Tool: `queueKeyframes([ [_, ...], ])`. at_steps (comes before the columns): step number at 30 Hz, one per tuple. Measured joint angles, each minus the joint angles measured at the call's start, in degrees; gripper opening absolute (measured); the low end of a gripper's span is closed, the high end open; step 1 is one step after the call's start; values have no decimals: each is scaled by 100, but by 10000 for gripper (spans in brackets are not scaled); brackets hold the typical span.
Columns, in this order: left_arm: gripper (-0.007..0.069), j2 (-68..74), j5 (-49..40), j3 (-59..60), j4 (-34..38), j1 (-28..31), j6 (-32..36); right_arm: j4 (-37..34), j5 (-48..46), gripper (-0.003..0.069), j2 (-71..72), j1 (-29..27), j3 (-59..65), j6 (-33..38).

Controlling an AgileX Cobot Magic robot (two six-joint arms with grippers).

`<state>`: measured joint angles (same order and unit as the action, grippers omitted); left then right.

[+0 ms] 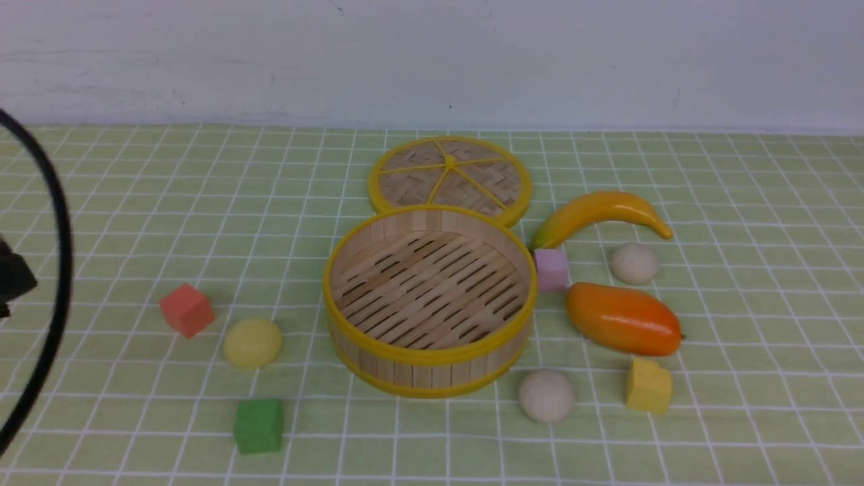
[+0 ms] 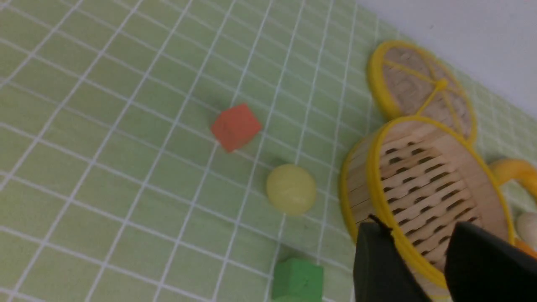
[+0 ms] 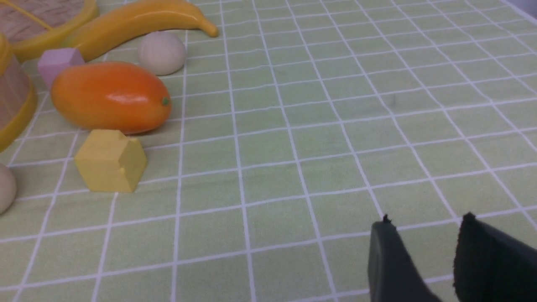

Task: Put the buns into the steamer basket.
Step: Use the left arm to grab a steamed stuffed bun

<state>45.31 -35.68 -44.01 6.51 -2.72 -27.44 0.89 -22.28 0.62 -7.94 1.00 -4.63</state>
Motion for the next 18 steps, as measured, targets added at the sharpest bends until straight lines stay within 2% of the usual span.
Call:
queueKeyframes([
  [4,238,697,-107,0,465,0,252,-5,0,239,0,0,0,0],
  [9,238,1586,-863,-244,1338,0,1677,-5,0,239,0,0,0,0],
  [13,238,2199,-1515,-736,1654,0,2353,-5,0,239,0,0,0,0],
  [18,238,2909,-1932,-1560,1715,0,2574,0,0,239,0,0,0,0],
])
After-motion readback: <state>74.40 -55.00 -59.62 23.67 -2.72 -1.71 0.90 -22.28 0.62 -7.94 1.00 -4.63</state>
